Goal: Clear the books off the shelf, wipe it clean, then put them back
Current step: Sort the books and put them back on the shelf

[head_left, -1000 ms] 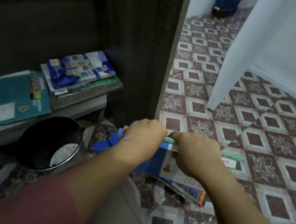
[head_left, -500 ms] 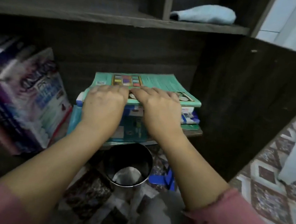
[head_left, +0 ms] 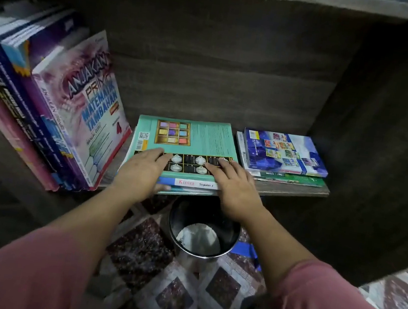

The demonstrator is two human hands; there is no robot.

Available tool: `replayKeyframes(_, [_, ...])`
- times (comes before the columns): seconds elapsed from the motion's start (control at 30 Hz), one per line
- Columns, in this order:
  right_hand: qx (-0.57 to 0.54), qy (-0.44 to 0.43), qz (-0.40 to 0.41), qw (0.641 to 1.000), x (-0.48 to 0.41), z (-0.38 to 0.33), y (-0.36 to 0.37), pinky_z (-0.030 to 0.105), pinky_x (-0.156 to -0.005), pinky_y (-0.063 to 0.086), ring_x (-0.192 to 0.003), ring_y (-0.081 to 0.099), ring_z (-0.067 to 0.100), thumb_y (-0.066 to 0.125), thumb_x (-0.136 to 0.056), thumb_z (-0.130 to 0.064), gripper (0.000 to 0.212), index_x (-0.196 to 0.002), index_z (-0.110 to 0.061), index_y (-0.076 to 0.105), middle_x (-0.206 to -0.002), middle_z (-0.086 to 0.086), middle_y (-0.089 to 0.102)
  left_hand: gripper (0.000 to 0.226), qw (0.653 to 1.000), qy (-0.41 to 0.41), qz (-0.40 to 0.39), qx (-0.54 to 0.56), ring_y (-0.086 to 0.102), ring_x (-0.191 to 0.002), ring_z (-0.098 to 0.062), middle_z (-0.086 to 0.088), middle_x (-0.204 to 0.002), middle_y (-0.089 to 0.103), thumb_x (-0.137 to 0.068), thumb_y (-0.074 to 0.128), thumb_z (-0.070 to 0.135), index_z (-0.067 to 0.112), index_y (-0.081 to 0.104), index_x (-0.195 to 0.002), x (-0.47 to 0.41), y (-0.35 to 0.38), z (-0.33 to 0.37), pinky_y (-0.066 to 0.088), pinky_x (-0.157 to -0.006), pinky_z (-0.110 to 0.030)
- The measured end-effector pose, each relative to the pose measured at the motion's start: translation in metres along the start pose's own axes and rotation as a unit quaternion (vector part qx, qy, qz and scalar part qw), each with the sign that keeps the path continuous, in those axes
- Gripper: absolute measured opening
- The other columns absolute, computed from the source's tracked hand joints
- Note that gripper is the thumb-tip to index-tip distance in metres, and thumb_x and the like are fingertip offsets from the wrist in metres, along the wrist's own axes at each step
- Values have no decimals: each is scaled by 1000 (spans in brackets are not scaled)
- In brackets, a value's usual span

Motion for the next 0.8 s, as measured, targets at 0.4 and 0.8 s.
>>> replayKeyframes(0.4, [53,33,34,997,-6,15,-4,48,-115,20,-141,26,31,43,-94,-59,62,-150,-37,26,-157,2,27,92,998,-39,30,46,38,-136,-22,3,-152,35,-69,69,65,32,34,-147,5,-8,-3,38,-108,-40])
replayKeyframes(0.8, [-64,148,40,986,77,36,-86,39,-102,38,-130,42,28,56,-92,-48,56,-143,-31,41,-142,4,47,74,995,25,77,56,38,-133,-25,-1,-145,41,-81,66,54,27,38,-144,37,-68,103,31,-109,-42])
Point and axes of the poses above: each hand's wrist, its own x-axis away from the middle knuckle, its own y-axis out of the palm, z = x × y, the point moved 5 cm from there along -x, towards the middle knuckle
